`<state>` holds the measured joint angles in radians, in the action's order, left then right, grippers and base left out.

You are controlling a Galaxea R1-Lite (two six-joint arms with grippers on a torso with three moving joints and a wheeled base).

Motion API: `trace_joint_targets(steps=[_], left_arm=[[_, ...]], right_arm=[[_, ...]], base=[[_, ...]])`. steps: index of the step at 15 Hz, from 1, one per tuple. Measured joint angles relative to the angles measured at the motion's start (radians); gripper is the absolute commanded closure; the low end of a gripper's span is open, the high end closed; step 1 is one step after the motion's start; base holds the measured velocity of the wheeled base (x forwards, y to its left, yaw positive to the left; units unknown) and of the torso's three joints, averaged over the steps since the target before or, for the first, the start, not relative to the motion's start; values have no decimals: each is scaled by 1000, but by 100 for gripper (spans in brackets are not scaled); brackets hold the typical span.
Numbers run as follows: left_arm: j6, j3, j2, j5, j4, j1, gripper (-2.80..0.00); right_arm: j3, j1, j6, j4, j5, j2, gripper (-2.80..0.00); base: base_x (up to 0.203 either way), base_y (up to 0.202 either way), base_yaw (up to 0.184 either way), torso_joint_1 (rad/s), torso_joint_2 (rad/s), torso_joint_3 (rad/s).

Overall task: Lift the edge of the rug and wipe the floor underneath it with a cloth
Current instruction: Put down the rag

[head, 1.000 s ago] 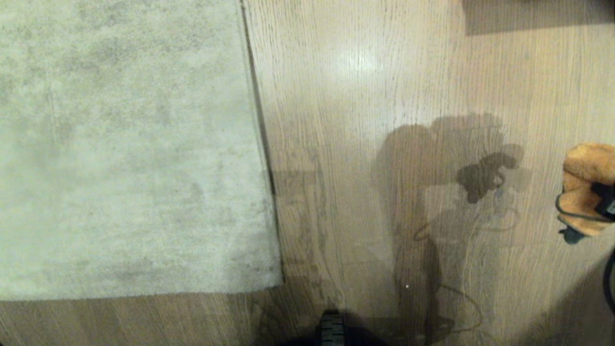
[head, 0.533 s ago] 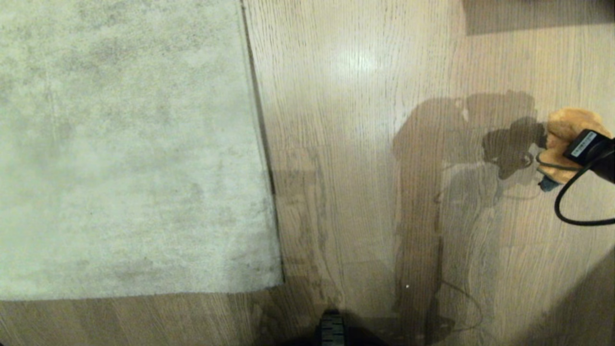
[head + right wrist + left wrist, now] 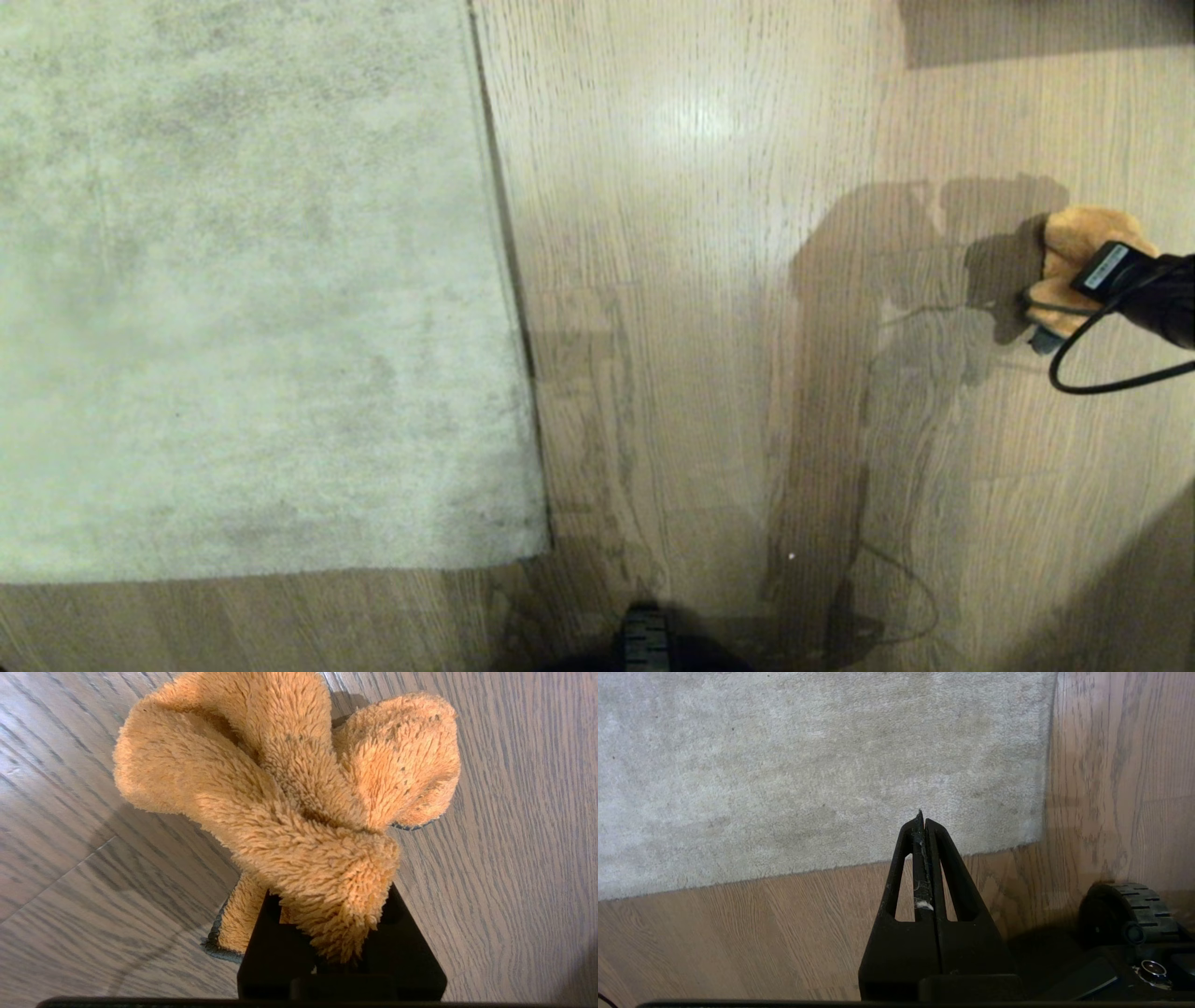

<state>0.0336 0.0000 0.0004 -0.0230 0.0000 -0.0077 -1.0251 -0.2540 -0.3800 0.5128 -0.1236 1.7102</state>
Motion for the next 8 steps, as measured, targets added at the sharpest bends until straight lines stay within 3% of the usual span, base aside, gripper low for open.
trace_joint_targets(steps=[2,3,4,8], left_arm=[[0,0,0,0,0,0,0],[0,0,0,0,0,0,0],[0,0,0,0,0,0,0],[0,0,0,0,0,0,0]], right_arm=[[-3,-1,-1,-6,1,7,0],[-4,-1,-1,-7,7,8,-174],[-4,-1,0,-9,15,8,-280],[-1,0,1,-12,17,6,-280]], base=[[0,0,0,0,0,0],[0,0,0,0,0,0],[0,0,0,0,0,0],[0,0,0,0,0,0]])
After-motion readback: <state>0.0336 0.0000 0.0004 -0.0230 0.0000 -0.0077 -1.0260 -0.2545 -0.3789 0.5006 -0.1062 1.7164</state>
